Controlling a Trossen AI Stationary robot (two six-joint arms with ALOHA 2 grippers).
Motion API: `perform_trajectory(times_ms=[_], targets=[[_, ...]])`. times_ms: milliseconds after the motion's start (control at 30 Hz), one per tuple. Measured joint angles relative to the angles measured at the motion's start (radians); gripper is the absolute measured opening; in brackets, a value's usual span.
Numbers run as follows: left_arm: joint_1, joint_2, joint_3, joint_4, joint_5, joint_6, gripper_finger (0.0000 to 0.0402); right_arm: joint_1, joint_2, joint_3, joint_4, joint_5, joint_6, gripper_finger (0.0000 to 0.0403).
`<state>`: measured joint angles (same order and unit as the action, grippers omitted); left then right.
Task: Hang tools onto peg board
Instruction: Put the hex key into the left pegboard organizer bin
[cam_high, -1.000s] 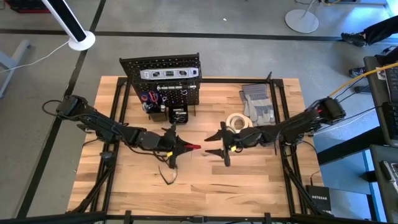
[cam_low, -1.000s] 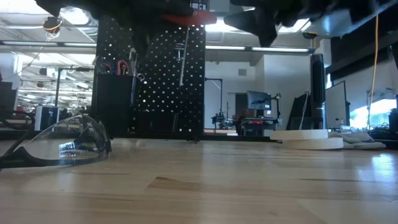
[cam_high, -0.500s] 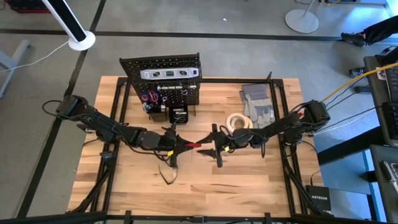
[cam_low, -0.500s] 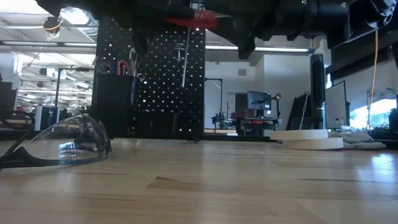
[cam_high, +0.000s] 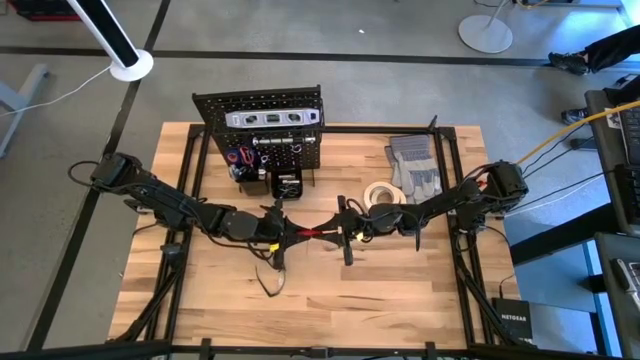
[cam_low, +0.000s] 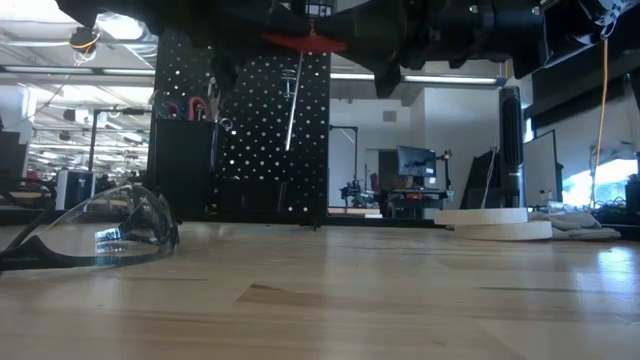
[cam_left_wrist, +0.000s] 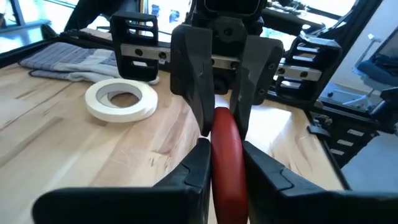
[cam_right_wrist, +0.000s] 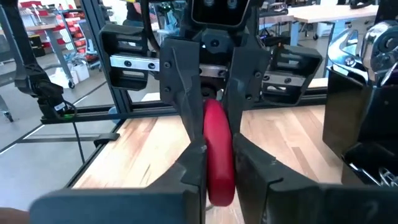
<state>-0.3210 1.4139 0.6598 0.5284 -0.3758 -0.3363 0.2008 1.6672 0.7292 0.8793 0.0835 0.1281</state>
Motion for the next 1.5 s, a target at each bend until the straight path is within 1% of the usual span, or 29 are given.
perform_trajectory(times_ms=[33,200,400,533,700,833,1000,1067,1167,1300,1500], targets=[[0.0,0.0,0.0,-0.002,-0.004,0.0,0.0052,0.0,0.0,0.0,-0.006,-0.002,0.001,0.0055],[0.0,0.001,0.0,-0.001,-0.003,0.0,0.006,-0.006,0.0,0.0,-0.011,0.003,-0.001,0.0054],[0.001,-0.015,0.0,-0.013,-0.004,0.003,0.0098,-0.012,-0.01,0.0,-0.01,0.03,-0.037,0.0054],[0.01,-0.101,0.0,-0.146,-0.001,0.003,0.0129,-0.029,-0.045,0.0,-0.017,0.055,-0.089,0.0054],[0.018,-0.272,0.0,-0.381,0.0,0.003,0.0153,-0.075,-0.111,0.0,-0.009,0.128,-0.164,0.0054],[0.022,-0.391,0.0,-0.515,-0.051,-0.019,0.0156,-0.137,-0.141,-0.001,0.045,0.163,-0.19,0.0054],[0.021,-0.468,0.0,-0.585,-0.083,-0.03,0.0155,-0.226,-0.137,-0.002,0.211,0.172,-0.216,0.0054],[0.02,-0.475,0.0,-0.602,-0.084,-0.034,0.0156,-0.258,-0.134,-0.004,0.278,0.183,-0.232,0.0054],[0.02,-0.474,0.0,-0.603,-0.084,-0.034,0.0156,-0.299,-0.13,-0.004,0.328,0.166,-0.241,0.0054],[0.02,-0.472,0.0,-0.615,-0.084,-0.032,0.0155,-0.333,-0.126,-0.005,0.336,0.153,-0.24,0.0054],[0.021,-0.472,0.0,-0.623,-0.085,-0.032,0.0156,-0.333,-0.085,-0.002,0.352,0.156,-0.239,0.0054]])
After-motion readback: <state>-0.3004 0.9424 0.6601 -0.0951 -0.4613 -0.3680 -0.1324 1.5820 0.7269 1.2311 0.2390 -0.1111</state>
